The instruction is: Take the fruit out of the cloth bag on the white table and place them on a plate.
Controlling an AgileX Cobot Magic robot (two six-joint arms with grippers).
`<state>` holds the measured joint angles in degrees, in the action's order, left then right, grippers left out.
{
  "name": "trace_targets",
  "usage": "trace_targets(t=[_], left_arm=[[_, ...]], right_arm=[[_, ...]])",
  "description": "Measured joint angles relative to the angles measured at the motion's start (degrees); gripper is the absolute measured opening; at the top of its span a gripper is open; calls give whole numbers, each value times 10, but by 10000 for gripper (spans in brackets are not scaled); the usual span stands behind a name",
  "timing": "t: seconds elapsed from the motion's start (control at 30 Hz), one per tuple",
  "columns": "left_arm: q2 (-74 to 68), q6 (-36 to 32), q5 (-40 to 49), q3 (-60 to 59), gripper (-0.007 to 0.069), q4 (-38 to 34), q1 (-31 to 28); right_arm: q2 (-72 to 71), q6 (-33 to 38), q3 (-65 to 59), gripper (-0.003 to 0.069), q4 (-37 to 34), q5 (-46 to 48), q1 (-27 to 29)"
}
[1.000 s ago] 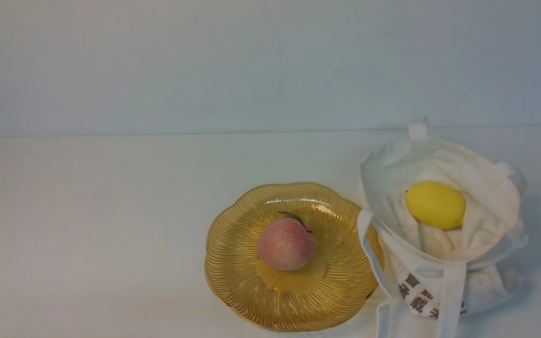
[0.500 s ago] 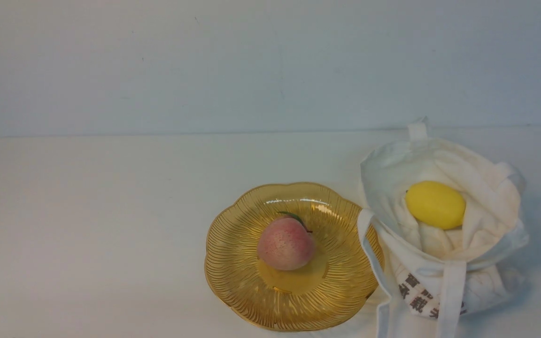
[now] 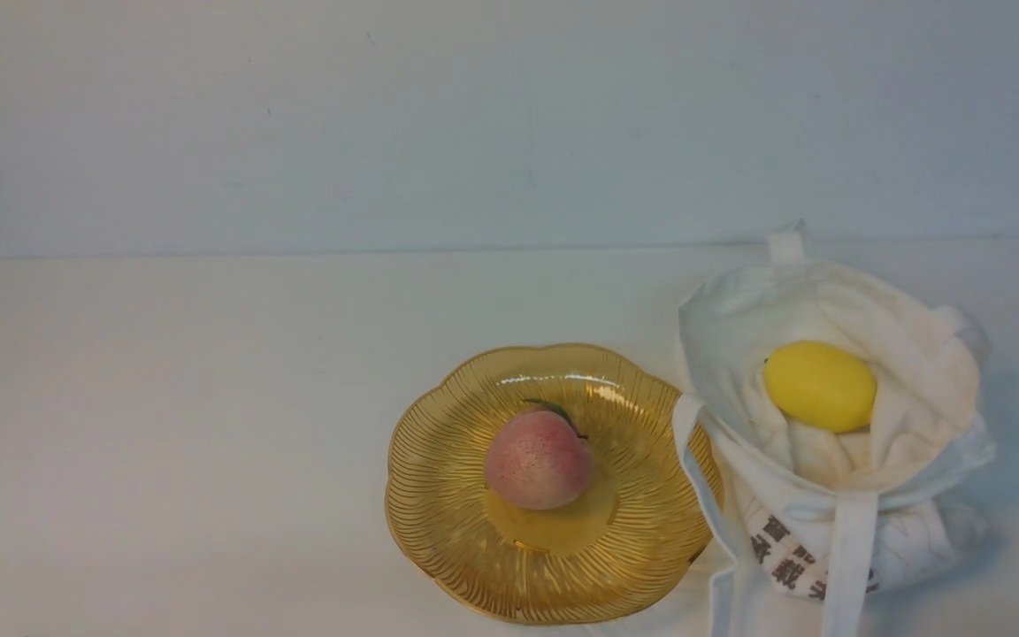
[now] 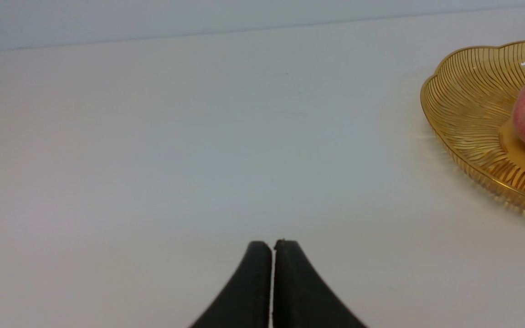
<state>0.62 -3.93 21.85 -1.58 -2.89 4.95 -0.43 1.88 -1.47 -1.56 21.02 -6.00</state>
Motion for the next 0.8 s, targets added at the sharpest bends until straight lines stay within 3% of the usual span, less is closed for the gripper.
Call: trace_targets(t=[0.3,0.8], left_arm=[[0,0,0,0,-8,0,0],[0,0,0,0,-8,0,0]], right_arm=[[0,0,0,-13,0,0,51],[0,0,0,-14,0,0,56]])
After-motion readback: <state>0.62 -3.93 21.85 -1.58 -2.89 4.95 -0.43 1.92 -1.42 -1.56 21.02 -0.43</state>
